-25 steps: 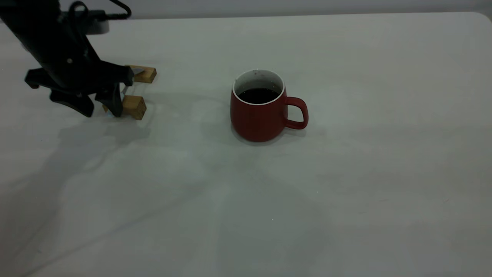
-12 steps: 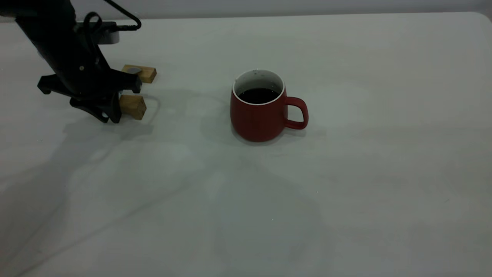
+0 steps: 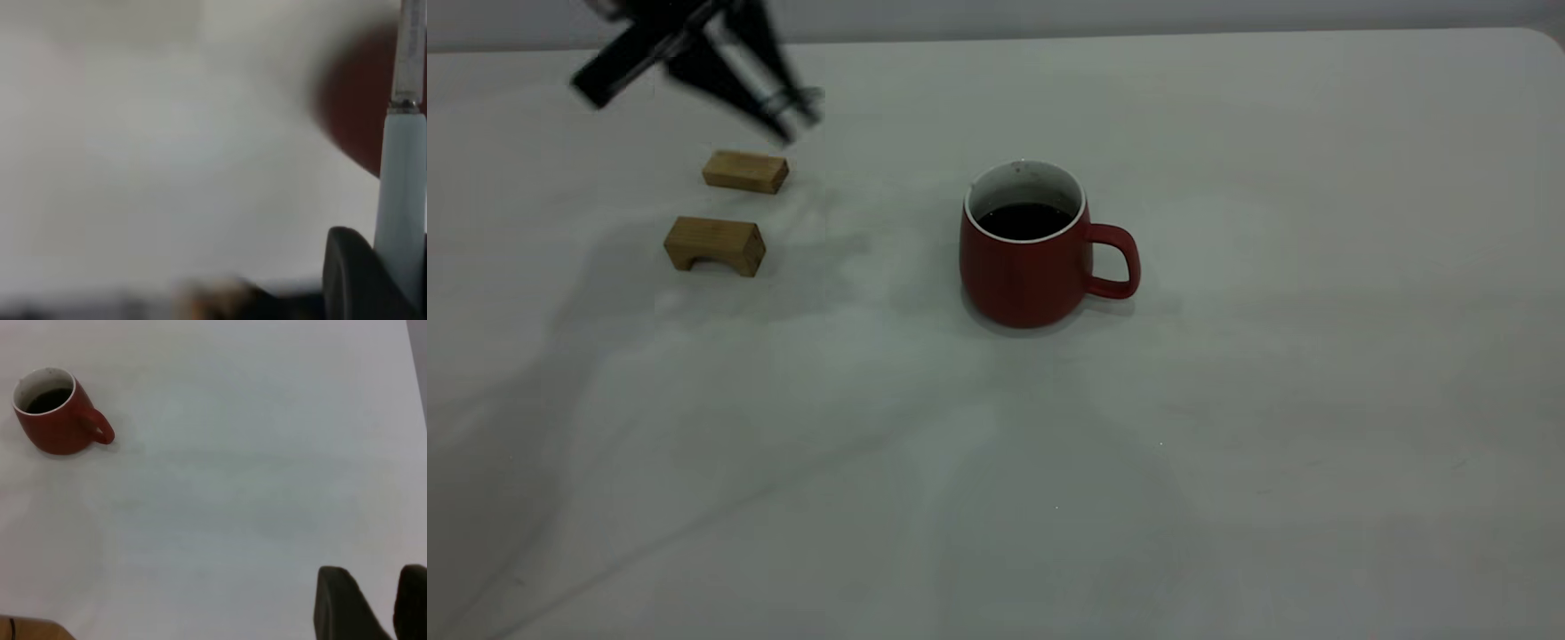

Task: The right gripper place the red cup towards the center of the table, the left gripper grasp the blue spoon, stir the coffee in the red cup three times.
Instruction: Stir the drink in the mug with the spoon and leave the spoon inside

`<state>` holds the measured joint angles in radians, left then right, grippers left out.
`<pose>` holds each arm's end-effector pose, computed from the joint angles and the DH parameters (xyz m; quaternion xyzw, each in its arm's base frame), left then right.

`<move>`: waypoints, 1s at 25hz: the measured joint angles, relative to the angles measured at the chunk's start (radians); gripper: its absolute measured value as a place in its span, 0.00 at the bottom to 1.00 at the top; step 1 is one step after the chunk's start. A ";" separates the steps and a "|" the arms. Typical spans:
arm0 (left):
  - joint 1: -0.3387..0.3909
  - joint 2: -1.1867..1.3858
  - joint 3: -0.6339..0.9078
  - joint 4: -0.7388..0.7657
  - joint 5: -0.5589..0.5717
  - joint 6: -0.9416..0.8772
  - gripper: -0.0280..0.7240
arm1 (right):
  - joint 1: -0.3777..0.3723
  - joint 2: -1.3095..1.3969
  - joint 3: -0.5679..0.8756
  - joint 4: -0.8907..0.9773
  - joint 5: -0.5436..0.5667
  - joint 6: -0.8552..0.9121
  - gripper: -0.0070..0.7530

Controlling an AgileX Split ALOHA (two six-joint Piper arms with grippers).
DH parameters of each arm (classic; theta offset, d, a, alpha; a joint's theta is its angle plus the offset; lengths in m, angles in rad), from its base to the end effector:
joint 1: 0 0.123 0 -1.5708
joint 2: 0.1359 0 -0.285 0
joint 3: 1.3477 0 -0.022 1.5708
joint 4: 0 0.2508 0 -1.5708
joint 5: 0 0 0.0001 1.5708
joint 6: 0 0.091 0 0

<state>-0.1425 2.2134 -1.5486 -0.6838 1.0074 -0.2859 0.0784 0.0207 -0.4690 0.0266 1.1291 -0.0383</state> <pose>0.4190 -0.1093 0.1309 0.2481 -0.9267 0.2743 0.0665 -0.0019 0.0020 0.2634 -0.0521 0.8814 0.0227 0.4690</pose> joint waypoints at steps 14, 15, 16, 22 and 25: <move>-0.128 0.039 -0.005 -0.600 0.156 -0.550 0.25 | 0.000 0.000 0.000 0.000 0.000 0.000 0.32; -0.133 0.049 -0.005 -0.603 0.150 -0.586 0.25 | 0.000 0.000 0.000 0.000 0.000 0.000 0.32; -0.136 0.063 -0.005 -0.604 0.140 -0.608 0.25 | 0.000 0.000 0.000 0.000 0.000 0.000 0.32; -0.137 0.143 -0.005 -0.616 0.060 -0.586 0.25 | 0.000 0.000 0.000 0.000 0.000 0.000 0.32; -0.137 0.183 -0.005 -0.656 0.020 -0.518 0.25 | 0.000 0.000 0.000 0.000 0.000 0.000 0.32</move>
<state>-0.2799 2.3964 -1.5535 -1.3401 1.0270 -0.8038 0.0784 0.0207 -0.4690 0.0266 1.1291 -0.0383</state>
